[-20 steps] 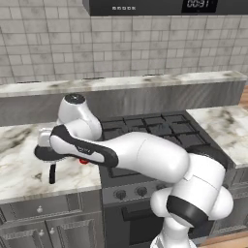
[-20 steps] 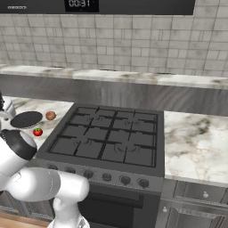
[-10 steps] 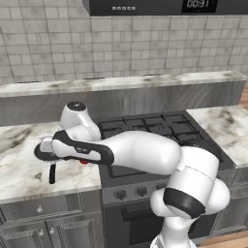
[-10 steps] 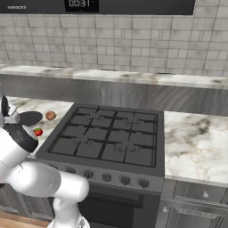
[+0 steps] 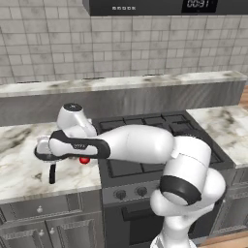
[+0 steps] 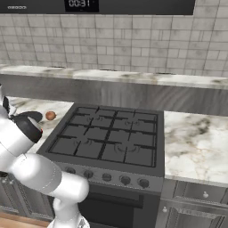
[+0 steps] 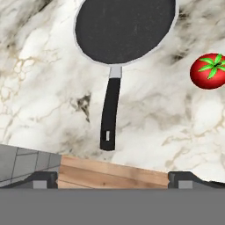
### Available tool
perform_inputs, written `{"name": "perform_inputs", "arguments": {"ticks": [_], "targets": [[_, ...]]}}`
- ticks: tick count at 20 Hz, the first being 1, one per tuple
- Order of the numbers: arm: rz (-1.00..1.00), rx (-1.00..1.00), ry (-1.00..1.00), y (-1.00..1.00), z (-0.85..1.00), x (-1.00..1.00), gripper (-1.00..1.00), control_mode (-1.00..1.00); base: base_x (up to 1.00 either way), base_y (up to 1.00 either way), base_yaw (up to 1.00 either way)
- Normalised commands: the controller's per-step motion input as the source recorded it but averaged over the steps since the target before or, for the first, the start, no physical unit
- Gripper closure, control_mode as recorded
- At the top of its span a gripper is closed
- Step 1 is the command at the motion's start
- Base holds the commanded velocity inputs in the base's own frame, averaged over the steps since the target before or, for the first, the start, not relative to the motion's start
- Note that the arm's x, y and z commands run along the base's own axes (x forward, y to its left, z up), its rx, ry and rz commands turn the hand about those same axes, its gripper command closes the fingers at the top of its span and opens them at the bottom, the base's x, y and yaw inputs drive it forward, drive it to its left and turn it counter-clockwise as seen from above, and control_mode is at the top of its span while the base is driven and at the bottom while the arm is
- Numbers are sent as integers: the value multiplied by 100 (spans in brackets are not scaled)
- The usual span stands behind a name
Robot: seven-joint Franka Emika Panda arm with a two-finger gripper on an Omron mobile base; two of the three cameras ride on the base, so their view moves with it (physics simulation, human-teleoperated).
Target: Place the pan on the front right burner on the stove. Then place the tomato and the onion in the pan and turn on the front right burner.
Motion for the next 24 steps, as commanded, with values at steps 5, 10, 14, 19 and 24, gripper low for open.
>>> {"name": "perform_inputs", "arguments": {"ticks": [5,10,14,19,24], "targets": [[0,0,0,9,-7,16,-100,-100,0,0,0],[0,0,0,10,-7,18,-100,-100,0,0,0],[0,0,0,7,-9,9,-100,-100,0,0,0],[0,0,0,10,-20,3,-100,-100,0,0,0],[0,0,0,8,-19,0,-100,-100,0,0,0]]}}
